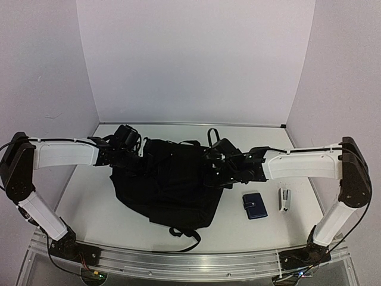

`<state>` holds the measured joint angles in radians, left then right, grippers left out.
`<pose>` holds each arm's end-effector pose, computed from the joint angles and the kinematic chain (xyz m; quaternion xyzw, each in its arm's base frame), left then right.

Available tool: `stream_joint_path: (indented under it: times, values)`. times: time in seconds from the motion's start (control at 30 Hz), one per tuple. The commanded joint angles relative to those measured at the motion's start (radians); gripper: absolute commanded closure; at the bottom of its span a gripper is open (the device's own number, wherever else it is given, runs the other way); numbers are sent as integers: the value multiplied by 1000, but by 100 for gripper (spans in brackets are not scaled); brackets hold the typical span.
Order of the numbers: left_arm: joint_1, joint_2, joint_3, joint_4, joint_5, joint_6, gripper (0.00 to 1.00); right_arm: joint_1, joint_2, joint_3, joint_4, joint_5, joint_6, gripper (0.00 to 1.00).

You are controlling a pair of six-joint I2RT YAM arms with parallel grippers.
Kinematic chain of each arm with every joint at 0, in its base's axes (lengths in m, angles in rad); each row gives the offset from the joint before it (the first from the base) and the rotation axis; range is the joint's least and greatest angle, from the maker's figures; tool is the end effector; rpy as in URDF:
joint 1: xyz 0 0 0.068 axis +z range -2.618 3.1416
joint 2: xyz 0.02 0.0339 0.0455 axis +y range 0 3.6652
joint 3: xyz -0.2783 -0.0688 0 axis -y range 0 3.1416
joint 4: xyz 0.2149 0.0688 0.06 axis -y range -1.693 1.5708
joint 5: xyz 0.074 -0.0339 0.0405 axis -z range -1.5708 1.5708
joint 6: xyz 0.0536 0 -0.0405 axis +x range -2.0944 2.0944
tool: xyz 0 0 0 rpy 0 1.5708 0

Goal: Pack the student bag
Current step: Adjust the student bag at the center of the board.

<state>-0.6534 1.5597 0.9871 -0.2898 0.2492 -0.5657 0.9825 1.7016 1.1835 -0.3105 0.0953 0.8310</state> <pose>0.2397 -0.2001 0.2301 0.0839 0.9279 -0.2926 0.2154 0.2034 0.2956 0.2413 -0.0532 0.9295 0.2579 0.2582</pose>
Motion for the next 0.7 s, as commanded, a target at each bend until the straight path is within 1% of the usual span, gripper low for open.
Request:
stream_joint_path:
  times: [0.0,0.1,0.27,0.37,0.43,0.47,0.5,0.53,0.57,0.63,0.67]
  values:
    - [6,-36,-26,44,25,-43,100,-45,-37,-9,5,61,-57,100]
    - [-27,-35,-48,87,43,-109,100,-124,-39,-16,5,58,-107,100]
    - [-100,-26,-65,172,32,-241,100,-263,-17,15,6,46,-247,100]
    - [-116,-40,-96,245,18,-305,100,-296,2,70,4,35,-321,100]
    - [-117,-42,-118,271,-4,-330,100,-298,16,118,-13,35,-351,98]
    - [-116,-39,-125,273,-14,-339,100,-297,19,137,-31,40,-358,87]
    - [-115,-32,-126,273,-21,-344,100,-297,19,153,-49,52,-360,72]
    - [-115,-23,-126,274,-22,-348,100,-296,18,169,-69,64,-360,63]
    - [-115,-11,-125,282,-18,-352,100,-295,12,181,-89,82,-358,56]
    - [-115,16,-123,316,8,-359,100,-278,-13,202,-125,110,-359,47]
    - [-115,25,-123,328,19,-365,100,-259,-29,212,-139,128,-361,41]
